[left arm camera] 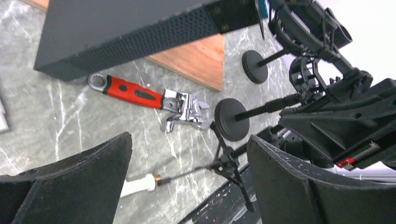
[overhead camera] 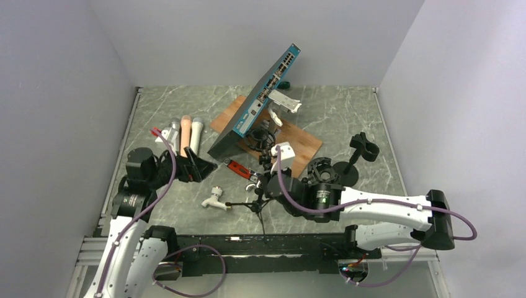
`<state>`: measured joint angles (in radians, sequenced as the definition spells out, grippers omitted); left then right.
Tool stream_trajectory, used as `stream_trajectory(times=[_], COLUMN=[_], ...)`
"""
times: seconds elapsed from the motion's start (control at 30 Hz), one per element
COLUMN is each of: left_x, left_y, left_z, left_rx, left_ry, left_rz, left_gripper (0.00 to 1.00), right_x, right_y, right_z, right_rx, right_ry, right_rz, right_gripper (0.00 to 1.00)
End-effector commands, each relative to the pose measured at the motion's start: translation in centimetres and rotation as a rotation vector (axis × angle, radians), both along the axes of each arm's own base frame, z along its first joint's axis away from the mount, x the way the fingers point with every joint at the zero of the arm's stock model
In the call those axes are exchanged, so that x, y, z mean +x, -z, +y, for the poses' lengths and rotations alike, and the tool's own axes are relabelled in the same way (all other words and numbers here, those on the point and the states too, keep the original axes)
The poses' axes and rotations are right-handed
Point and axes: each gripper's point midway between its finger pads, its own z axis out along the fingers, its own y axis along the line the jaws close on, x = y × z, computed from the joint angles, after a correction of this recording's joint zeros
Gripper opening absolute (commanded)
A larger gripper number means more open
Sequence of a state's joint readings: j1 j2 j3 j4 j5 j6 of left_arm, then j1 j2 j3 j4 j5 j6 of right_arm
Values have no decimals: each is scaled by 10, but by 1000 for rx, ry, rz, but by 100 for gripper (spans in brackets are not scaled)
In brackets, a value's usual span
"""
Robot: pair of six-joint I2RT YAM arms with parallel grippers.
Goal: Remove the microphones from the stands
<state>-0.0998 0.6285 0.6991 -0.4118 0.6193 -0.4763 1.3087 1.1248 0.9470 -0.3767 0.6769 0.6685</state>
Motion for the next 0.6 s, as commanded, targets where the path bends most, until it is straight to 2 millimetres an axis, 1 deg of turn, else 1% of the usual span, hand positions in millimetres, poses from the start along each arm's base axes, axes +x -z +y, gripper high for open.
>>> stream_trajectory(times=[0.0, 0.1, 0.23, 0.43, 0.57], left_x=[-16, -26, -39, -58, -70], left_y=[-1, 7, 15, 24, 20], left_z=[-5, -11, -24, -47, -69], left_rx=[-35, -58, -114, -167, -217], left_ry=[13, 42, 109, 205, 289], left_rz=[-18, 3, 19, 27, -15], left_gripper=[95, 94, 92, 89, 85], right_x=[15, 11, 5, 1, -4], right_y=[-38, -30, -14, 9, 26], right_z=[5, 15, 26, 21, 27], right_rx=[54, 27, 27, 27, 2], right_ry=[119, 99, 18, -6, -78], right_rz=[-225, -288, -355, -344, -363], right_gripper=[0, 0, 0, 0, 0])
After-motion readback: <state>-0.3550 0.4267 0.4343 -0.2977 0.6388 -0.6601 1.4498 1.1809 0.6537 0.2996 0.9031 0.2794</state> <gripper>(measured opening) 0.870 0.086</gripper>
